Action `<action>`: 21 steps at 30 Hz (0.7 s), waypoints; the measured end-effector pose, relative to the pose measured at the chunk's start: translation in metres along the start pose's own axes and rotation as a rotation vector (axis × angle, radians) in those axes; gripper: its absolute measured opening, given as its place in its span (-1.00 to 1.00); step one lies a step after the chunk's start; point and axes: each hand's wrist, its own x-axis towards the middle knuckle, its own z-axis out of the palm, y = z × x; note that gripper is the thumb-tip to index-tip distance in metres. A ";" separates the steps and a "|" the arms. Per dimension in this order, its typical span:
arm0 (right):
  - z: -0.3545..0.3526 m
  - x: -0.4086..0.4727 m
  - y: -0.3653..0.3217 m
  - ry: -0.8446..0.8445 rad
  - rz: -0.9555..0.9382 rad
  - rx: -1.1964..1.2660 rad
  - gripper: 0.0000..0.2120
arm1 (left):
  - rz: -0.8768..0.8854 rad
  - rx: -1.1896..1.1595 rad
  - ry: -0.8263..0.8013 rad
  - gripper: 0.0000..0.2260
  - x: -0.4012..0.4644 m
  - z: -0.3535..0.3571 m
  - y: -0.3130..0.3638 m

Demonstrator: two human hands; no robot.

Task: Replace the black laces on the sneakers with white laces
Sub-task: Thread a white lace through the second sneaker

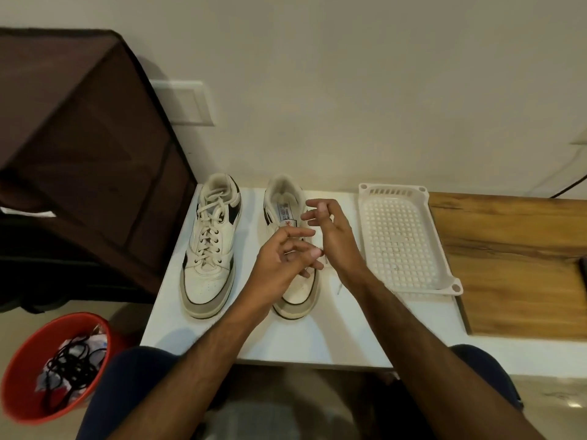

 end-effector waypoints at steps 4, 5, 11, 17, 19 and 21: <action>0.012 0.006 0.001 -0.013 0.061 0.129 -0.67 | 0.022 0.262 0.053 -0.73 0.013 -0.003 -0.030; 0.015 0.007 0.000 -0.018 0.062 0.156 -0.67 | 0.027 0.305 0.062 -0.74 0.015 -0.003 -0.033; 0.020 0.013 0.004 -0.078 -0.036 0.072 -0.66 | 0.105 0.252 0.116 -0.92 0.023 -0.010 -0.037; -0.003 0.023 -0.003 -0.266 -0.070 -0.089 -0.88 | 0.424 0.605 -0.063 -0.63 0.033 -0.041 -0.028; -0.007 0.023 -0.005 -0.338 -0.002 -0.126 -0.86 | 0.397 0.652 -0.083 -0.72 0.031 -0.042 -0.027; -0.011 0.022 -0.006 -0.379 0.006 -0.181 -0.83 | 0.311 0.638 -0.067 -0.87 0.028 -0.041 -0.026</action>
